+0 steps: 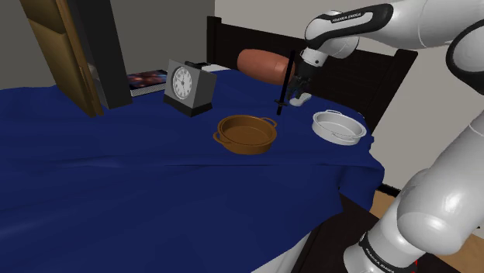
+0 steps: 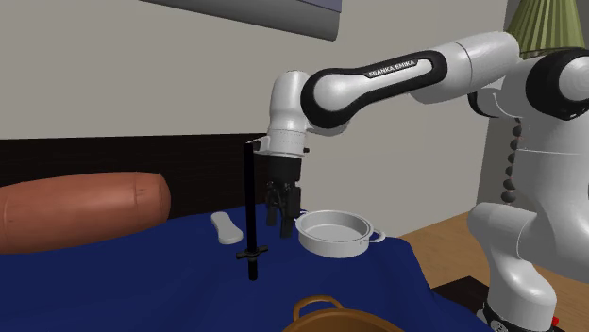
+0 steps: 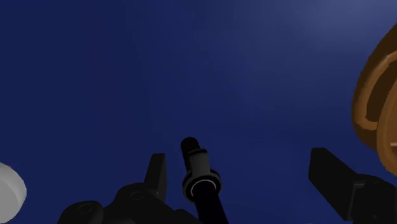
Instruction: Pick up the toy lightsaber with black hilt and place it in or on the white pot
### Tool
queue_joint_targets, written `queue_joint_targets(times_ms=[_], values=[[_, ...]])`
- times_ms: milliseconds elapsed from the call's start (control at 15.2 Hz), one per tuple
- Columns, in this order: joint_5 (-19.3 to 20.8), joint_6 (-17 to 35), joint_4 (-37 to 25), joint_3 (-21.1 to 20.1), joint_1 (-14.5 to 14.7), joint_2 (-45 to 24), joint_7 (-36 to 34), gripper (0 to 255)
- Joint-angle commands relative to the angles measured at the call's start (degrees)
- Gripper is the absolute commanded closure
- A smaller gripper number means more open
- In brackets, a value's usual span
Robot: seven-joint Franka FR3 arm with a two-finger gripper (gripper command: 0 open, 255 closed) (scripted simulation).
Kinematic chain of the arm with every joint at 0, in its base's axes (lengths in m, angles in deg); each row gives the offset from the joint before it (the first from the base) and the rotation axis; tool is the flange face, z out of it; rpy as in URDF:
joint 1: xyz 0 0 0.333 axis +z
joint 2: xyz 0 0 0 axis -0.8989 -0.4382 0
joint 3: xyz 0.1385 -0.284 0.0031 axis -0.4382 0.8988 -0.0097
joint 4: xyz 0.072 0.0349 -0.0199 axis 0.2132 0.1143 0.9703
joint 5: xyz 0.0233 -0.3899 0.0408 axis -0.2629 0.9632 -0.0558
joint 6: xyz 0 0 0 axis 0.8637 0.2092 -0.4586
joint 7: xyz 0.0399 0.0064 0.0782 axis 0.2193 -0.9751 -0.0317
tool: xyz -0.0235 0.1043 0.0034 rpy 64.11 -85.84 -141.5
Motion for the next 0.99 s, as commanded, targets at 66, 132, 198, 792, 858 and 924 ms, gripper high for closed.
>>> queue_joint_targets(times_ms=[66, 132, 198, 792, 858, 924], values=[[-5.45, -0.89, -5.62, 1.44, -1.22, -6.36, 4.84, 0], [-5.61, -0.2, -5.11, 1.29, -1.23, -6.57, 4.95, 0], [-5.79, 0.49, -4.62, 1.18, -1.18, -6.78, 5.07, 0], [-6.97, 4.22, -2.15, 0.71, -0.84, -8.2, 5.82, 0], [-6.97, 4.22, -2.15, 0.71, -0.84, -8.2, 5.82, 0], [-6.97, 4.22, -2.15, 0.71, -0.84, -8.2, 5.82, 0]])
